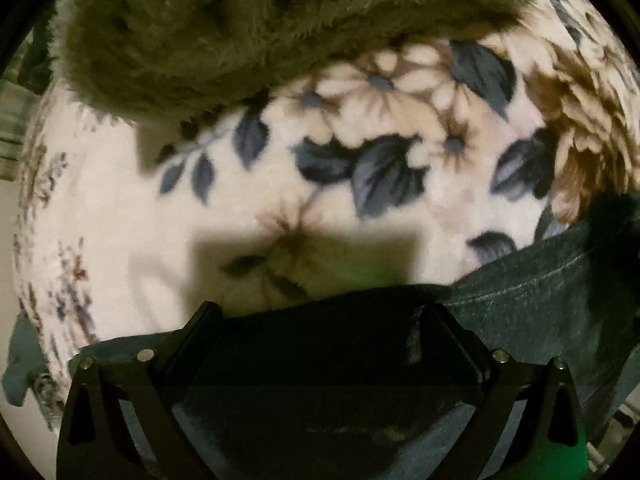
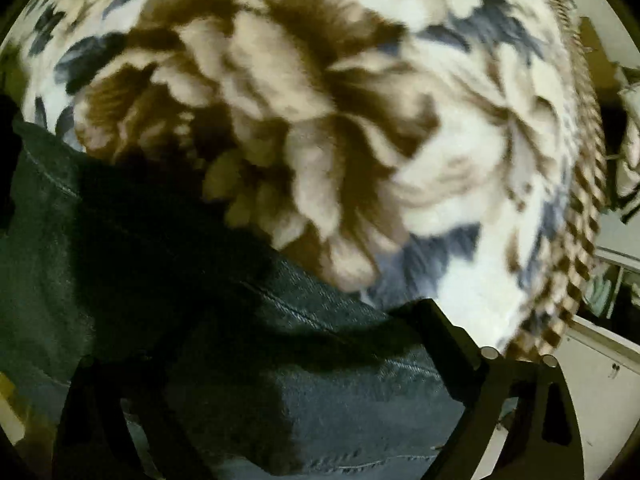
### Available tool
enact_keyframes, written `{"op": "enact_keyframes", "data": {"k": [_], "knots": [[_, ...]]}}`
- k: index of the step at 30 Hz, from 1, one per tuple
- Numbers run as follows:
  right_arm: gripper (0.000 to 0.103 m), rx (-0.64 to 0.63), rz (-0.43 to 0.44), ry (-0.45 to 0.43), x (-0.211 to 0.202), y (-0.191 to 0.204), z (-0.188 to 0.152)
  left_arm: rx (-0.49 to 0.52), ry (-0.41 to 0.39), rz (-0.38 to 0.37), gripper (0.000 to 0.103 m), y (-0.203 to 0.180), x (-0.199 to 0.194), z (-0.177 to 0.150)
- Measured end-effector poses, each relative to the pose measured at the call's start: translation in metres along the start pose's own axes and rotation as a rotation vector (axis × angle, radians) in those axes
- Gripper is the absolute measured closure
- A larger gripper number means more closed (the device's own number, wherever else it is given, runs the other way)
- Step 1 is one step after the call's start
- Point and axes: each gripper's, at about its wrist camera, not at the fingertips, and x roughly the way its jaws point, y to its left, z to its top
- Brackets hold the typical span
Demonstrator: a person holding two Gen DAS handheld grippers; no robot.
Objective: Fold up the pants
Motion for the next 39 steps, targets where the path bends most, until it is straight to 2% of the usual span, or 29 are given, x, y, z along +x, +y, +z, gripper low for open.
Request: {"op": "enact_keyframes", "data": {"k": [1,2,3,4,5,6,8,9,12,16,22,24,30,34,39], "knots": [[0.016,0.001,0.023,0.0,0.001,-0.002,0.0,-0.009,-0.007,-0.042,0.021,0.003,0.0,0.0],[0.025,0.009,0.054,-0.005,0.001,-0.003,-0.001,-0.016,-0.018,-0.078,0.036,0.006,-0.002,-0.002],[0.035,0.017,0.077,-0.014,0.0,-0.005,-0.003,-0.003,-0.038,-0.12,0.057,0.004,-0.005,-0.004],[0.041,0.025,0.09,-0.028,-0.002,-0.004,-0.007,0.013,-0.053,-0.141,0.069,0.002,-0.008,-0.006],[0.057,0.03,0.092,-0.047,-0.005,-0.003,-0.01,0.028,-0.071,-0.136,0.088,-0.001,-0.012,-0.007],[0.074,0.042,0.087,-0.064,-0.008,-0.002,-0.014,0.049,-0.093,-0.113,0.096,-0.004,-0.016,-0.009],[0.088,0.091,0.088,-0.09,-0.012,-0.004,-0.024,0.049,-0.105,-0.114,0.099,-0.004,-0.019,-0.01],[0.091,0.128,0.095,-0.103,-0.014,-0.006,-0.03,0.036,-0.115,-0.126,0.099,0.0,-0.022,-0.011],[0.094,0.214,0.112,-0.141,-0.024,-0.01,-0.047,-0.009,-0.146,-0.162,0.1,0.007,-0.038,-0.018],[0.095,0.271,0.104,-0.195,-0.045,-0.007,-0.076,-0.049,-0.209,-0.168,0.101,0.016,-0.071,-0.039],[0.095,0.32,0.118,-0.274,-0.1,-0.013,-0.131,-0.15,-0.265,-0.187,0.101,0.015,-0.12,-0.099],[0.095,0.303,0.107,-0.282,-0.116,0.004,-0.147,-0.186,-0.266,-0.191,0.101,0.002,-0.133,-0.125],[0.095,0.266,0.117,-0.257,-0.116,0.044,-0.219,-0.303,-0.191,-0.212,0.101,-0.025,-0.136,-0.211],[0.095,0.223,0.117,-0.209,-0.091,0.074,-0.258,-0.374,-0.107,-0.219,0.102,-0.041,-0.108,-0.248],[0.095,0.205,0.123,-0.15,-0.048,0.092,-0.28,-0.393,-0.027,-0.194,0.101,-0.064,-0.069,-0.27]]}}
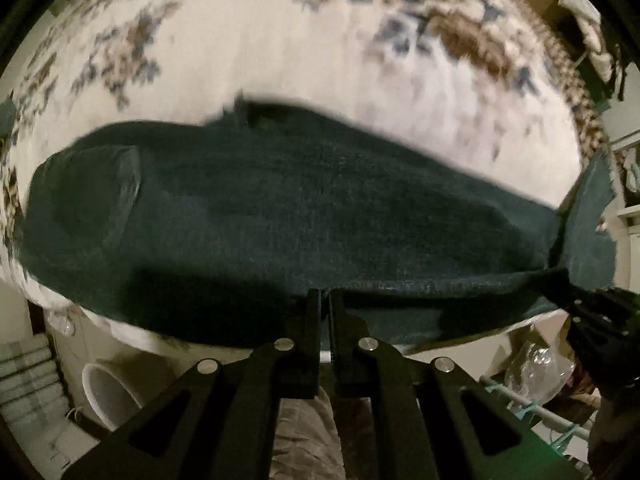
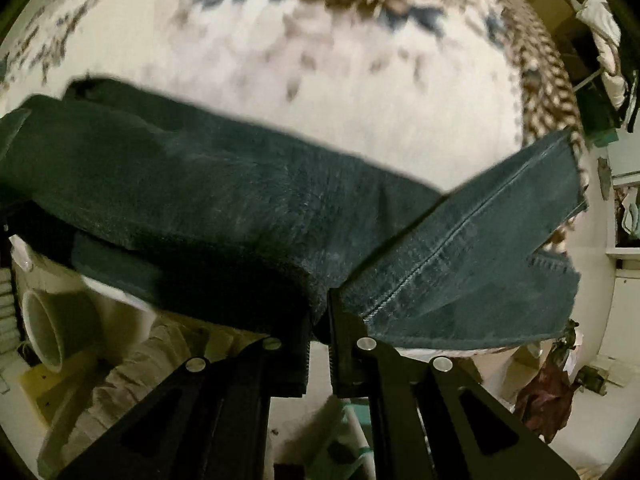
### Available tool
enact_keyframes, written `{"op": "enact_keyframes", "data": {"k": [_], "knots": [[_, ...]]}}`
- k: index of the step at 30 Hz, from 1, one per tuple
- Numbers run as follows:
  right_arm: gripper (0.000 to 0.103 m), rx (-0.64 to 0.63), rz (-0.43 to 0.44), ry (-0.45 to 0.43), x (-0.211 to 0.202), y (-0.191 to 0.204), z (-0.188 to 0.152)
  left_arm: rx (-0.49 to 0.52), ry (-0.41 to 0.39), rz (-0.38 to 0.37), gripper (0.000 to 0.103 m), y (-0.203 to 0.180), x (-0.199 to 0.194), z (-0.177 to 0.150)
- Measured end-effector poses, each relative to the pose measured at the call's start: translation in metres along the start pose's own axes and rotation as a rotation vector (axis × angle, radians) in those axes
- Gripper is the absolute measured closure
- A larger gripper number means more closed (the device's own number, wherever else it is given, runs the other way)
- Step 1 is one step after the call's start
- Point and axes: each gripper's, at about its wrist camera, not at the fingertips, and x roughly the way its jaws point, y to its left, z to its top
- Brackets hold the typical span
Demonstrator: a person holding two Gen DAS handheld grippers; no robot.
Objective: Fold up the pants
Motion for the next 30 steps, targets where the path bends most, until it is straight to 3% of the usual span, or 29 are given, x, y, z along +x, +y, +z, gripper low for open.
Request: {"op": "enact_keyframes", "data": {"k": [2,5,7,9,10,12,15,20,24,30], "knots": [[0.095,0.007,0.008,0.02,0.012,0.0,-0.003,-0.007,0.025,0.016,0.099,0.0,0.014,-0.003],[0.082,0.037,0.062,0.087,0.028,-0.002,-0.005,-0.055,0.07,0.03,0.097,0.004,0.02,-0.001],[0.063,0.076,0.117,0.094,0.023,-0.009,-0.008,-0.097,0.061,0.011,0.09,0.006,0.009,0.001],[0.018,0.148,0.189,0.09,0.012,-0.021,-0.014,-0.124,0.06,-0.011,0.055,0.006,-0.004,0.002],[0.015,0.188,0.213,0.091,0.006,-0.029,-0.018,-0.128,0.053,-0.017,0.047,0.004,-0.01,0.005],[0.015,0.301,0.27,0.074,-0.009,-0.052,-0.027,-0.129,0.009,-0.021,0.032,-0.006,-0.027,0.014],[0.015,0.498,0.293,0.036,-0.022,-0.101,-0.034,-0.064,-0.074,-0.009,0.024,-0.036,-0.041,0.035],[0.015,0.764,0.226,-0.036,-0.018,-0.205,-0.013,0.023,-0.122,0.057,0.023,-0.087,-0.019,0.076],[0.015,0.856,0.19,-0.035,0.007,-0.271,0.033,0.102,-0.102,0.116,0.023,-0.132,0.015,0.109],[0.018,0.87,0.11,0.084,0.058,-0.295,0.086,0.165,-0.101,0.157,0.023,-0.161,0.036,0.128]]}}
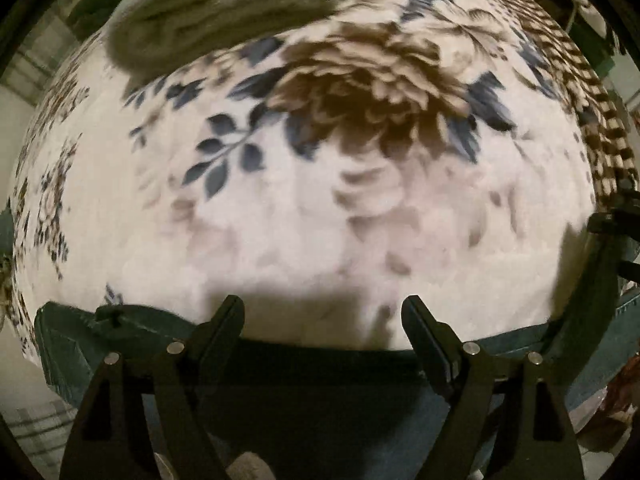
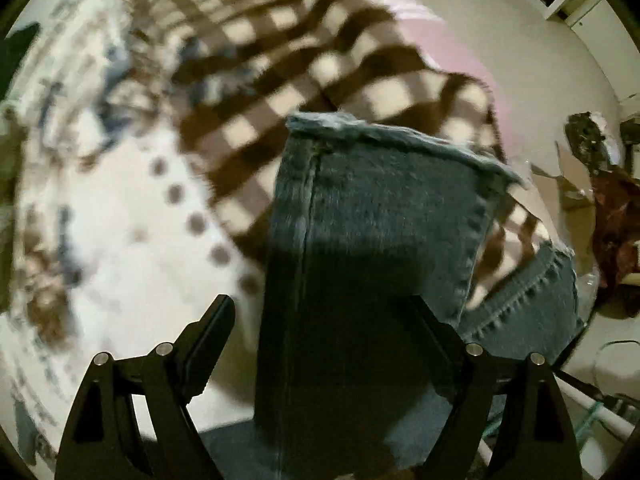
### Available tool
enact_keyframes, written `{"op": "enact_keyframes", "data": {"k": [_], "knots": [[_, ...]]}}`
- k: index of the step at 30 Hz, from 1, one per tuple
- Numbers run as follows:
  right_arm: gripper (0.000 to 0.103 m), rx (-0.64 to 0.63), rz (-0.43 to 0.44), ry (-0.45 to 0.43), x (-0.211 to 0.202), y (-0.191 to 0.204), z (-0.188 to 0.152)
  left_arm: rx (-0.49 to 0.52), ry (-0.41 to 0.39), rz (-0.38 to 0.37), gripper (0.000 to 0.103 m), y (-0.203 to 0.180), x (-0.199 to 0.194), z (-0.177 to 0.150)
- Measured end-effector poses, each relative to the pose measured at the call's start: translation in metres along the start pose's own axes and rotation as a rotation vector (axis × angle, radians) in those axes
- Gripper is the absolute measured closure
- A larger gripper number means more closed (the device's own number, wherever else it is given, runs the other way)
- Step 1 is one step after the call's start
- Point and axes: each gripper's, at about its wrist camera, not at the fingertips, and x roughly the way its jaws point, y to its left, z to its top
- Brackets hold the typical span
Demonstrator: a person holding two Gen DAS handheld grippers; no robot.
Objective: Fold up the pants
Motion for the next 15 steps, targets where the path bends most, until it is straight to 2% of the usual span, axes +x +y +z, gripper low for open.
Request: {"op": "enact_keyframes", "data": {"k": [1,2,3,4,5,11,15], "knots": [[0.024,0.006,-0.016,0.004,0.004,0.001,0.002,0.006,0.004,0.0,0.023,-0.001,0.001,0.001],[0.047,0.016,-0.03,-0.003,0.002,-0.001,0.001,0.01,0.007,-0.003,0.023,-0.001,0.0,0.0],[0.065,0.026,-0.025,-0.014,-0.002,-0.006,-0.001,0.011,0.009,-0.007,0.023,0.0,-0.001,-0.001],[0.077,0.043,0.016,-0.025,-0.007,-0.014,-0.004,0.012,0.01,-0.011,0.023,0.0,-0.002,-0.002],[0.098,0.067,0.022,-0.03,-0.015,-0.024,-0.01,0.011,0.015,-0.019,0.023,0.001,-0.003,-0.004],[0.097,0.206,0.07,-0.08,-0.052,-0.118,-0.054,-0.023,0.066,-0.085,0.023,0.013,-0.008,-0.023],[0.098,0.29,0.2,-0.114,-0.072,-0.16,-0.079,-0.042,0.067,-0.111,0.023,0.012,-0.016,-0.038]]}}
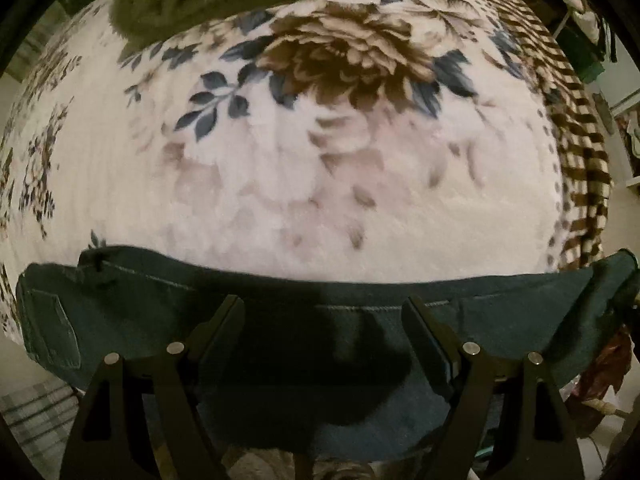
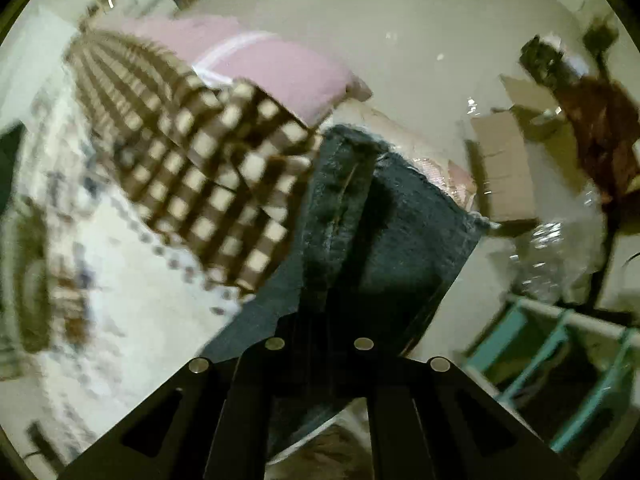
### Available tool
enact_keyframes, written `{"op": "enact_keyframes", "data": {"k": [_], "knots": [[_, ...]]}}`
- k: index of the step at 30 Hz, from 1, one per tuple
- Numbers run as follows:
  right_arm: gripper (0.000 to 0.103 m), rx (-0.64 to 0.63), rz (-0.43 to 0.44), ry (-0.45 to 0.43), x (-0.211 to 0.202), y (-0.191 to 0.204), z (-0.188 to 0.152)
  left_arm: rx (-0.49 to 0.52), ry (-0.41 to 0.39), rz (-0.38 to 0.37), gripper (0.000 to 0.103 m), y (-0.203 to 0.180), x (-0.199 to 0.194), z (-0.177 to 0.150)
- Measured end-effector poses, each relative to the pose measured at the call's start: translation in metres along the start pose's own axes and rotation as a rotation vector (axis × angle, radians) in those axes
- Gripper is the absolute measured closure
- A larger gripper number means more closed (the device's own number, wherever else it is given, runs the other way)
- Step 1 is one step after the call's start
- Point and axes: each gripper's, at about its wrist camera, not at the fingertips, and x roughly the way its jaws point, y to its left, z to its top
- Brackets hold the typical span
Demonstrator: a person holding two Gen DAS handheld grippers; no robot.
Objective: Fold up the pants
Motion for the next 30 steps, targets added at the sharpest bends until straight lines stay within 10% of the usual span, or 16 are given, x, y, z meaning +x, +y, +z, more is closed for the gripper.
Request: {"op": "enact_keyframes", "data": {"k": [9,17,22,30], "knots": [[0.098,-0.033,0.489,-0.199,-0.115,0.024,-0.008,-0.048,-0.091,-0.036,0.023,-0.009,-0.037,-0.007],[0.097,0.001,0.298,-0.152,-0.035,-0.069,-0.006,-0.029,-0.092,-0.011,0.023,-0.04,-0.013,-0.012],[0.068,0.151,0.236,-0.036,0.017,-0.119,-0.011,-0.018,-0.049,-0.022,0.023,-0.05,0.002,-0.027],[0.056,0.091,0.225,-0.033,-0.004,-0.086,-0.023,-0.002,-0.037,-0.034,0.023,-0.047,-0.003,-0.041]]}}
